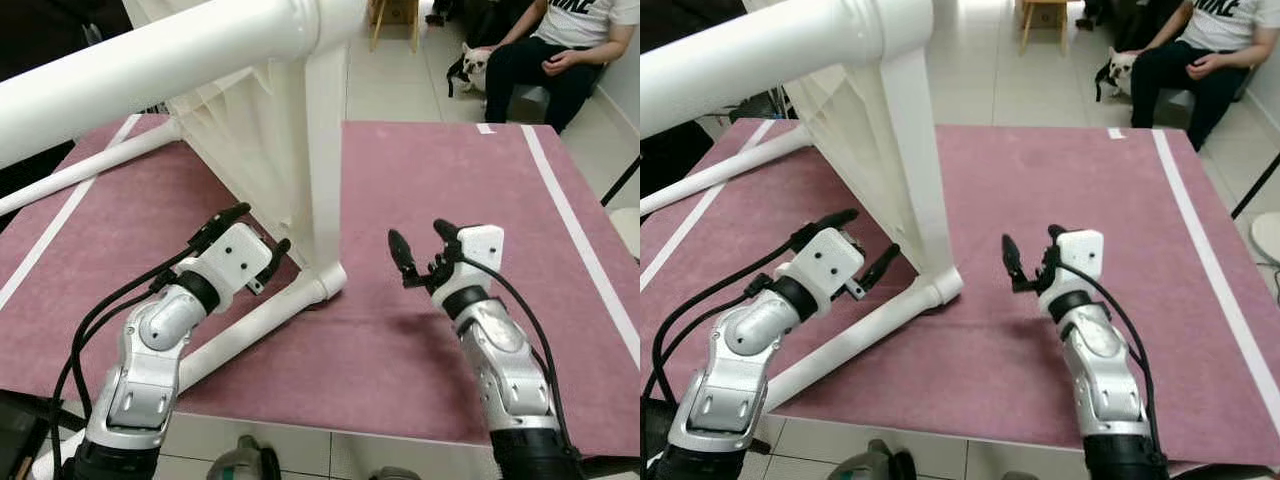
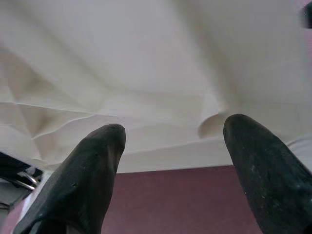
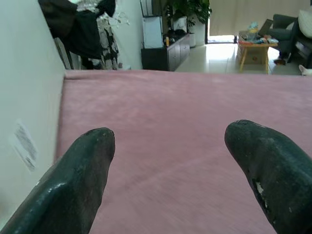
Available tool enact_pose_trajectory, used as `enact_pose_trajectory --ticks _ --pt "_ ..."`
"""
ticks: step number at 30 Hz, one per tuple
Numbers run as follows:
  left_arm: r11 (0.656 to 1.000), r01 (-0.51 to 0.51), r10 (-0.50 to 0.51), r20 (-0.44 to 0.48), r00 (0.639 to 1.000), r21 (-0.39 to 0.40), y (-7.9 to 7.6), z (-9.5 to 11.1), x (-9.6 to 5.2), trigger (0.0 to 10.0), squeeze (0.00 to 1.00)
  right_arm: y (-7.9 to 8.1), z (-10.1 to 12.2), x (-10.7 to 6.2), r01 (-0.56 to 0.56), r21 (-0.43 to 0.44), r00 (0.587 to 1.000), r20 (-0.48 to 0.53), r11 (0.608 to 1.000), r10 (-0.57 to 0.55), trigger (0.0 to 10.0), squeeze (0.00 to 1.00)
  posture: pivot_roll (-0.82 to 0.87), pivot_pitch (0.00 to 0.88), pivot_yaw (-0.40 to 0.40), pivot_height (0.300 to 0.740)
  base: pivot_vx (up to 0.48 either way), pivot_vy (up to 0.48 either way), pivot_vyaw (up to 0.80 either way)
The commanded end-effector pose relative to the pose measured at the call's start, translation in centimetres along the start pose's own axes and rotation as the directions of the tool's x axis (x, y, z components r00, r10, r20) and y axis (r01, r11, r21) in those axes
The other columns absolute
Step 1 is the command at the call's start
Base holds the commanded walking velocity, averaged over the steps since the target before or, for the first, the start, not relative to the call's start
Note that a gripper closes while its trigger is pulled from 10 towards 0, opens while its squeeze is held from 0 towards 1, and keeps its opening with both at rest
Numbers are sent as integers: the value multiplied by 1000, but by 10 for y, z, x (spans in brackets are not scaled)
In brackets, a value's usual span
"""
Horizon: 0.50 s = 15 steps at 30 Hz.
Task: Building children table
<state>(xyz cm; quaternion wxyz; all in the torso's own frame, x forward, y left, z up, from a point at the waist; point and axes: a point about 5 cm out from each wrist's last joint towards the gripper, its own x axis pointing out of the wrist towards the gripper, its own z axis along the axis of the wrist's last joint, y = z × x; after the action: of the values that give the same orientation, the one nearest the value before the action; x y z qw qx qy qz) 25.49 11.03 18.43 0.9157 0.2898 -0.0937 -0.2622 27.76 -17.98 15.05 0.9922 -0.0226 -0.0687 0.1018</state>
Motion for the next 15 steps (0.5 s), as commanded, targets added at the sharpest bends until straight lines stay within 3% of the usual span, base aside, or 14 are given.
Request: enact_pose_trajectory --ticks 1,4,7,15 --pt "993 -121 121 -22 992 12 6 -5 0 10000 0 6 -1 5 -19 8 1000 -7 1000 19 10000 0 -25 0 104 740 0 480 0" --pt "993 -120 120 -20 993 14 4 -5 1 10000 0 5 0 6 -17 6 1000 -6 1000 17 10000 0 -25 0 104 740 0 480 0" --pt "994 -99 98 13 995 53 -1 -2 2 10000 0 4 0 5 -11 2 1000 -8 1000 11 10000 0 -24 0 105 740 0 0 0" --pt "996 -66 65 27 998 54 -6 -1 3 10000 0 4 -2 2 5 -1 1000 -18 1000 -5 10000 0 -28 0 111 740 0 -458 0"
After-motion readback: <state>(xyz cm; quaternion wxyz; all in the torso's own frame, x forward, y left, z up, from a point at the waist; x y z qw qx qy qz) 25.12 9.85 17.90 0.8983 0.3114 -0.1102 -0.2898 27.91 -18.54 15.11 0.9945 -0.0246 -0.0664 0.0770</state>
